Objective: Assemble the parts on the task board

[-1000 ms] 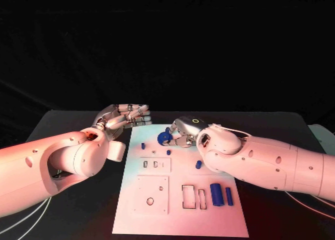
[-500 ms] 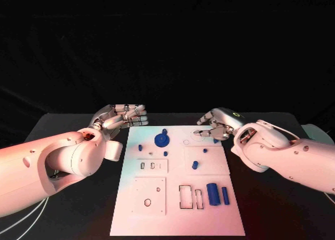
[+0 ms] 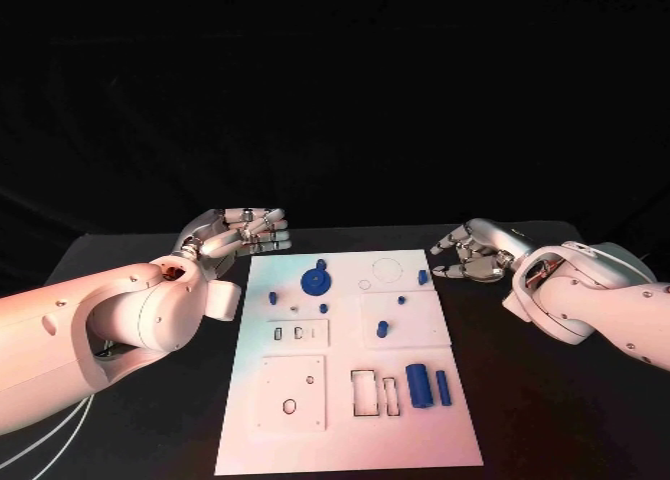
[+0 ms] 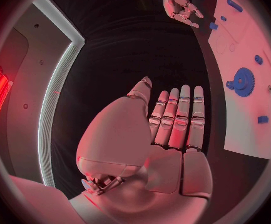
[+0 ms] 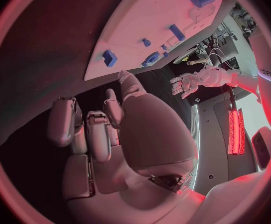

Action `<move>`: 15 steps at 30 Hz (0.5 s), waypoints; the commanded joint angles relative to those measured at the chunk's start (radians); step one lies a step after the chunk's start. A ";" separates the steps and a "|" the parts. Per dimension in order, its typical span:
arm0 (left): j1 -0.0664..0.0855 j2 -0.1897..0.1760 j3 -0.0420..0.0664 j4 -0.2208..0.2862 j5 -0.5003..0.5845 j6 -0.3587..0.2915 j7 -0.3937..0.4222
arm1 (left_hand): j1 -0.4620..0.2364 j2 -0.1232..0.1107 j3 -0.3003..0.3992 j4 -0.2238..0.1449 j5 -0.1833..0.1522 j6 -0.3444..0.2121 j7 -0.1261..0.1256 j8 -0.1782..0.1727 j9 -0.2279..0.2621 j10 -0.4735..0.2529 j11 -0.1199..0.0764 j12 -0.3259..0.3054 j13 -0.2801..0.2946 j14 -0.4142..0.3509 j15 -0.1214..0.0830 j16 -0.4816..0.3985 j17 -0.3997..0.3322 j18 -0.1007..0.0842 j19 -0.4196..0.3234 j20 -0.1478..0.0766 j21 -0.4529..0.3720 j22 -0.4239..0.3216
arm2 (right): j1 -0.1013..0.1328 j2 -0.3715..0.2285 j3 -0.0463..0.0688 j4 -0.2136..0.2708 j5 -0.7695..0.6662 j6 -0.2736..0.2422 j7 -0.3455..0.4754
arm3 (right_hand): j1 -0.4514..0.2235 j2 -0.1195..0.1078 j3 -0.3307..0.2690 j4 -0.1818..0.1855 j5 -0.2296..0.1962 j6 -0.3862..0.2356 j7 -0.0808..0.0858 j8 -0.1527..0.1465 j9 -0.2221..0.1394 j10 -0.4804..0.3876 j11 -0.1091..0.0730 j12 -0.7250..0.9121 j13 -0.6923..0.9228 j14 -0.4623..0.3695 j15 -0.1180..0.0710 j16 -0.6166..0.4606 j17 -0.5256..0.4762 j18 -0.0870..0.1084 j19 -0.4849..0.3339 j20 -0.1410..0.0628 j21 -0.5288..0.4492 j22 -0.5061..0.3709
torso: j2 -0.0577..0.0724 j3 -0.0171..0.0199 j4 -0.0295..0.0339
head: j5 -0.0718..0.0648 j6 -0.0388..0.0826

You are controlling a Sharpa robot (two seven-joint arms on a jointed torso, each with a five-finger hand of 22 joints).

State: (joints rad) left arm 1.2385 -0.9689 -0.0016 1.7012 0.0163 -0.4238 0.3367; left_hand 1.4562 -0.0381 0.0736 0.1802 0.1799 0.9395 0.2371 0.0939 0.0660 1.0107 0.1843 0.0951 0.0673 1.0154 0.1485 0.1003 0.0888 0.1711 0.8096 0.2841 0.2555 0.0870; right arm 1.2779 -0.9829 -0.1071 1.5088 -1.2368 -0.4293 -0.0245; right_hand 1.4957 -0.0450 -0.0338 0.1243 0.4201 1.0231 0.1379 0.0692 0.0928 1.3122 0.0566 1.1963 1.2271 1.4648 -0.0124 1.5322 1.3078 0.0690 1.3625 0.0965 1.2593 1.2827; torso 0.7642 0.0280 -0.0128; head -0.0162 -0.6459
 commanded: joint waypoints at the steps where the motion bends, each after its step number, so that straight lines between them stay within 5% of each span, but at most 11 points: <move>1: 0.001 0.003 0.001 -0.002 0.001 0.020 0.004 | 0.002 0.010 0.001 -0.005 0.000 -0.005 0.009 -0.006 -0.001 -0.002 0.008 -0.004 -0.001 -0.003 0.006 -0.003 -0.001 0.010 -0.005 0.003 -0.005 -0.001 | -0.006 0.003 0.000 -0.016 0.007 0.056 0.036 | 0.010 -0.005 0.006 0.000 0.009 -0.005 0.005 -0.004 -0.002 0.006 -0.002 0.000 -0.003 0.082 -0.003 -0.004 0.168 0.014 -0.005 -0.004 -0.005 0.002 | 0.000 0.0021 -0.0008 | -0.004 0.000; 5: 0.001 0.004 0.000 -0.004 0.001 0.021 0.004 | 0.002 0.010 0.001 -0.005 0.000 -0.005 0.009 -0.006 -0.001 -0.002 0.008 -0.004 -0.001 -0.003 0.006 -0.003 -0.001 0.010 -0.005 0.003 -0.005 -0.001 | -0.012 0.016 -0.001 -0.037 -0.001 0.057 0.033 | -0.001 -0.017 0.012 0.005 -0.018 -0.013 0.007 -0.004 -0.006 0.016 0.000 0.012 0.005 0.083 -0.001 -0.003 0.170 0.012 0.000 -0.003 0.000 0.009 | 0.001 0.0016 0.0002 | -0.005 -0.001; 10: 0.001 0.004 0.000 -0.004 0.001 0.021 0.004 | 0.002 0.010 0.001 -0.005 0.000 -0.005 0.009 -0.006 -0.001 -0.002 0.008 -0.004 -0.001 -0.003 0.006 -0.003 -0.001 0.010 -0.005 0.003 -0.005 -0.001 | -0.022 0.036 -0.001 -0.057 -0.006 0.056 0.026 | -0.020 -0.023 0.016 0.013 -0.101 -0.015 0.008 -0.002 -0.010 0.023 0.003 0.023 0.010 0.081 0.001 -0.005 0.166 0.008 0.012 -0.001 0.014 0.025 | 0.001 0.0007 0.0007 | -0.004 -0.003; 15: 0.001 0.002 0.000 -0.003 0.001 0.022 0.004 | 0.002 0.010 0.001 -0.005 0.000 -0.005 0.009 -0.006 -0.001 -0.002 0.008 -0.004 -0.001 -0.003 0.006 -0.004 -0.001 0.010 -0.005 0.003 -0.005 -0.001 | -0.032 0.054 -0.001 -0.075 -0.008 0.054 0.020 | -0.028 -0.024 0.017 0.017 -0.122 -0.015 0.009 -0.001 -0.011 0.027 0.003 0.031 0.016 0.082 0.002 -0.006 0.166 0.008 0.013 0.000 0.013 0.026 | 0.001 -0.0001 -0.0007 | -0.003 -0.006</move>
State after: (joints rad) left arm 1.2383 -0.9678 -0.0018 1.6961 0.0163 -0.4217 0.3365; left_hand 1.4562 -0.0381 0.0736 0.1802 0.1799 0.9395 0.2371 0.0940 0.0661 1.0107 0.1843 0.0951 0.0673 1.0154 0.1485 0.1003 0.0888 0.1711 0.8096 0.2841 0.2555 0.0871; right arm 1.2471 -0.9320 -0.1079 1.4380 -1.2350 -0.3906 -0.0080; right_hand 1.4784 -0.0705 -0.0196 0.1386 0.3038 1.0132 0.1478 0.0692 0.0834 1.3358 0.0580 1.2235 1.2425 1.4648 -0.0125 1.5322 1.3077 0.0690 1.3704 0.0964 1.2686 1.3072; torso 0.7652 0.0285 -0.0128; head -0.0200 -0.6499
